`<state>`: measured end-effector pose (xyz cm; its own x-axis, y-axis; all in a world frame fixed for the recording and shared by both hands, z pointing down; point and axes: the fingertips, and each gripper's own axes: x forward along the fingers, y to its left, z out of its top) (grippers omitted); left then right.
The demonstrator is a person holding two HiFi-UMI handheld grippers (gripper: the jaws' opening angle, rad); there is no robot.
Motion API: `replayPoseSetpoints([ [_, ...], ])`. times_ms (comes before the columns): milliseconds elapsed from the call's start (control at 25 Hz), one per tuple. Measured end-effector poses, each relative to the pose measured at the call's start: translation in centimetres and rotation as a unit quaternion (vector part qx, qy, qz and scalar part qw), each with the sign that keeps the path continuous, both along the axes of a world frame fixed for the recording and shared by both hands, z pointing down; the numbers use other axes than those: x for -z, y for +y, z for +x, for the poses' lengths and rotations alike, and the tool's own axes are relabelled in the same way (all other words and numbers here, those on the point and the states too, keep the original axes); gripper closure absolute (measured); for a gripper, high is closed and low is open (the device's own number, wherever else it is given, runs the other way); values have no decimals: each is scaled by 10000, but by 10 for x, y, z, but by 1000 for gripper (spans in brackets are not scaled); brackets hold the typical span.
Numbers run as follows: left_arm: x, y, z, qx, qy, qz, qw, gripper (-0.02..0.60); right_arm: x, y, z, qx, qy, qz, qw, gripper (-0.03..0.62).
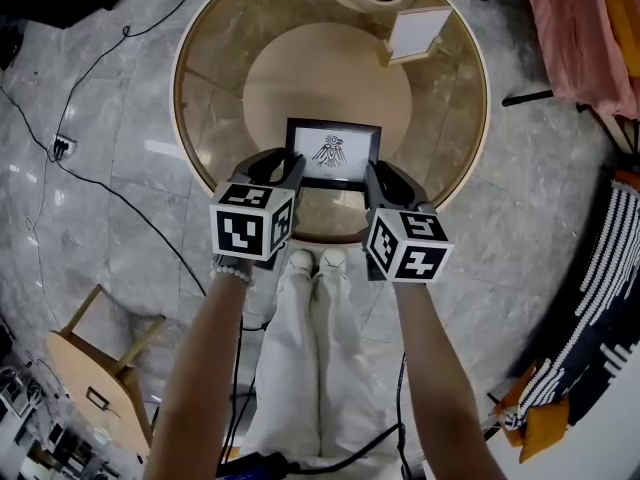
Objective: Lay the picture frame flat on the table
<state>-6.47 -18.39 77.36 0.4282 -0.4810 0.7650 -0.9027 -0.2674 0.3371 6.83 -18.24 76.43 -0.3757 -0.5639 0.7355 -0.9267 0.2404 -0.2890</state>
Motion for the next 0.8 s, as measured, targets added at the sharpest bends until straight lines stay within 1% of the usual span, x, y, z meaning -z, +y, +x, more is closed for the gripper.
replayPoseSetpoints([
  [160,-2,-3,1,55,-70,51,9999,449,-3,-3,1,-17,101,-7,9999,520],
  [440,-3,-4,1,54,-91,96,9999,449,-4,-4,1,-37,71,12,10000,519],
  [640,-2,-3,0,54,27,44,10000,448,-5,-4,2,-189,-207,-73,9996,519],
  [720,0,-3,-3,64,6,71,10000,449,-4,-5,4,-306,-232,-92,9992,519],
  [800,6,-3,-9,167,13,122,9998,449,0,-6,7,-357,-216,-69,9991,519],
])
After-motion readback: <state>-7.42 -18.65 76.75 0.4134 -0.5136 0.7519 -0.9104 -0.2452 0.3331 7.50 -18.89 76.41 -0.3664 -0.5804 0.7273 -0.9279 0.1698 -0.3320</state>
